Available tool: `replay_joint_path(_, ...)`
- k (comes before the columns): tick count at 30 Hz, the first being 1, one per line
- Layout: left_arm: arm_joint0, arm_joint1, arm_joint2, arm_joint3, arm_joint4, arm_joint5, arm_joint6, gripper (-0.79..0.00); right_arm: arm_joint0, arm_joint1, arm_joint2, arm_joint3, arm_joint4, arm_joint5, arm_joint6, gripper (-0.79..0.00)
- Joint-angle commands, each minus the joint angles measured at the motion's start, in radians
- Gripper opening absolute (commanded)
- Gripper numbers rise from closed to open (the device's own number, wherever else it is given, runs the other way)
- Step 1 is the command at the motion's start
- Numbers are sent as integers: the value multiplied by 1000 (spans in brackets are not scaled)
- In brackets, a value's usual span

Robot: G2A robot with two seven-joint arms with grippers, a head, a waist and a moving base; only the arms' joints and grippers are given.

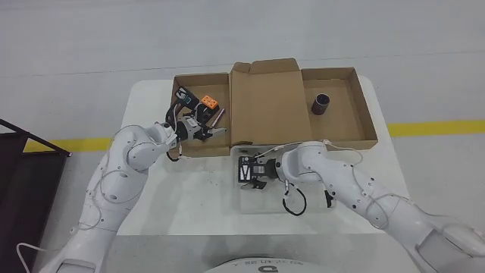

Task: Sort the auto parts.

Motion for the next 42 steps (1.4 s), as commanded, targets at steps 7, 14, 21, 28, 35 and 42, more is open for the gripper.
replay_joint_path(7,0,0,0,0,0,0,0,0,-10,-1,15,-5,2,-15,12,-437)
replay_joint_path(14,0,0,0,0,0,0,0,0,-6,-12,9,6,8,-19,34,-403)
replay_joint_path(21,0,0,0,0,0,0,0,0,-7,-19,11,14,13,-26,45,-397)
replay_joint_path(28,0,0,0,0,0,0,0,0,-3,-26,12,17,18,-40,57,-594)
replay_joint_path(35,0,0,0,0,0,0,0,0,-27,-13,60,-16,1,-30,4,-785)
replay_joint_path(42,0,0,0,0,0,0,0,0,-106,30,159,-79,-39,-66,-93,-785)
